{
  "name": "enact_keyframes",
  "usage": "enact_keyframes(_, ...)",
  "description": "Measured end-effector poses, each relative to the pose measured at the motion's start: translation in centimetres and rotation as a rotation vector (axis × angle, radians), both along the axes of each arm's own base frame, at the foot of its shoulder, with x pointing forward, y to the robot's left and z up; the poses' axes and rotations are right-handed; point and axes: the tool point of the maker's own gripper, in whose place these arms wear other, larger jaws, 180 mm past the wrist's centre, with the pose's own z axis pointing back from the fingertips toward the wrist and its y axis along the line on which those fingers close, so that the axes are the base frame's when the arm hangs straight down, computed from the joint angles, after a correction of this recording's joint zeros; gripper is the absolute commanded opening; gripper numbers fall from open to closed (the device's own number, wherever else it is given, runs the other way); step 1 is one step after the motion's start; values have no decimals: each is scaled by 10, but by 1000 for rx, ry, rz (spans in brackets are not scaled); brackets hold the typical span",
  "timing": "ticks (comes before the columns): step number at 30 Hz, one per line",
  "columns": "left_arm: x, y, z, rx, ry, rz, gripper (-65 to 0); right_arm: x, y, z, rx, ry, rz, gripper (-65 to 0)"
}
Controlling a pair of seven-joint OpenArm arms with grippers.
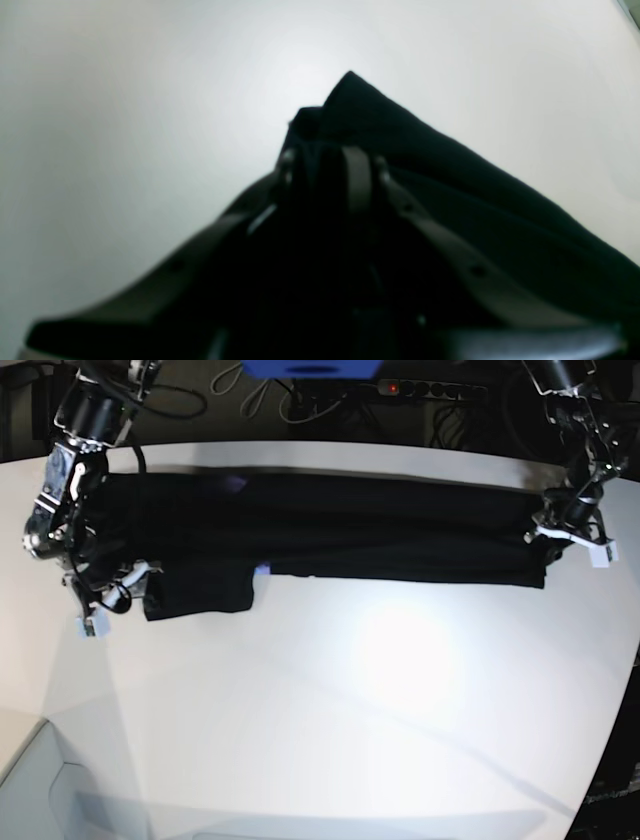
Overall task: Layout the t-shirt on the table in an organized manner, then fold the t-shirt properly
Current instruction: 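Grasp the hanging sleeve with the right gripper and tuck it in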
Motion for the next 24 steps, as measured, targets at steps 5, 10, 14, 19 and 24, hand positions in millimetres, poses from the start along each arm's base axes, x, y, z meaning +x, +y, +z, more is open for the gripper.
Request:
enact_keyframes(5,0,0,0,0,2,4,-517,12,4,-5,48,-24,-13,-270)
enact_keyframes(10,0,1,0,1,3,6,-517,7,9,-17,65,7,-9,-273)
enact_keyframes(14,1,-1,-1,-7,-2,12,-517,11,21,-18,79,-10,18,-283)
enact_keyframes(19,2,-3,-1,-10,-12,21,-517,11,36,-20,78,-10,62,-517)
enact_keyframes(24,2,-3,-1,-11,-12,23,-517,8,34,-21,69,-5,62,-641)
